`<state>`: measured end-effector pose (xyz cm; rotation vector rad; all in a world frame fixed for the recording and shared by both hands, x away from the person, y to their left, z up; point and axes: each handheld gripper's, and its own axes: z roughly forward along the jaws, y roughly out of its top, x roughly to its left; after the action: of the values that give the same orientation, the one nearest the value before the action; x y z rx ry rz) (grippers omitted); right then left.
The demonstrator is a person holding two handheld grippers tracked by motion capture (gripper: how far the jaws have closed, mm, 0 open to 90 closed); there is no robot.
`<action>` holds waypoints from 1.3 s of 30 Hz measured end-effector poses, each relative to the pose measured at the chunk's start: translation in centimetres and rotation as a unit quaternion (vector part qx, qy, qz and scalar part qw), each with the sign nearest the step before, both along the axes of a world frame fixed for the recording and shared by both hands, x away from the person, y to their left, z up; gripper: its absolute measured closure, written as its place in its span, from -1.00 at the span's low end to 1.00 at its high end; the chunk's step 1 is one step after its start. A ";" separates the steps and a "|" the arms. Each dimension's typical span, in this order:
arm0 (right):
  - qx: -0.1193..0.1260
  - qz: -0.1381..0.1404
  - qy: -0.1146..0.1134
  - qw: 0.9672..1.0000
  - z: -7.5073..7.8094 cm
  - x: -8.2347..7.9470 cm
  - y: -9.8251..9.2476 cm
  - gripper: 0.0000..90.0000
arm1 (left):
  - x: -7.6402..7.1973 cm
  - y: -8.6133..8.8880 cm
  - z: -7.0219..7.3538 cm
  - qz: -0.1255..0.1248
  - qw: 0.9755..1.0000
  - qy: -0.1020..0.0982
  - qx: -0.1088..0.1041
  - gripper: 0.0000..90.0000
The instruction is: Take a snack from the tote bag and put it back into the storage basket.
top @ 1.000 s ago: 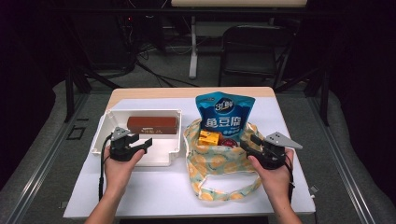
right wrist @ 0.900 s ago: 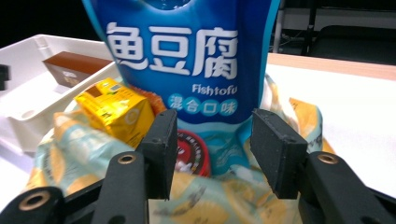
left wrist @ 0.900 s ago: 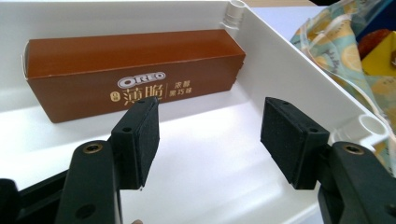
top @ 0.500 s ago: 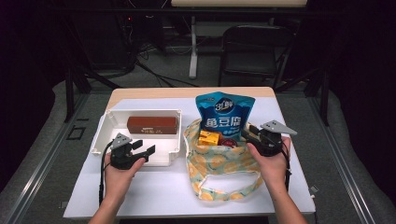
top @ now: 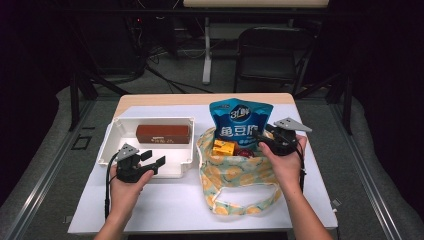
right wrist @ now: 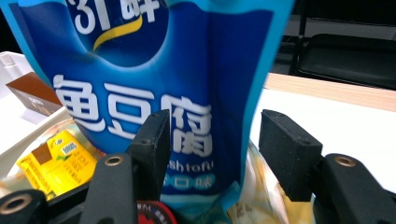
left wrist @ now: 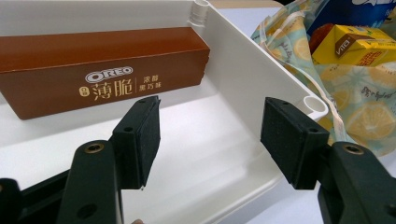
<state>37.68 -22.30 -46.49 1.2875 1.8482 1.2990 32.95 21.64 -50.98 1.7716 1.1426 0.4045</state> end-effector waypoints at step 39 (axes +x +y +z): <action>0.024 0.068 -0.011 0.997 2.1 0.1 1.5 1.00 | -0.1 -0.2 0.2 -0.010 1.000 -0.007 0.000 -0.12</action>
<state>37.73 -20.82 -44.44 1.1849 1.9275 1.4311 32.87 21.44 -50.74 1.7773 1.1146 0.4044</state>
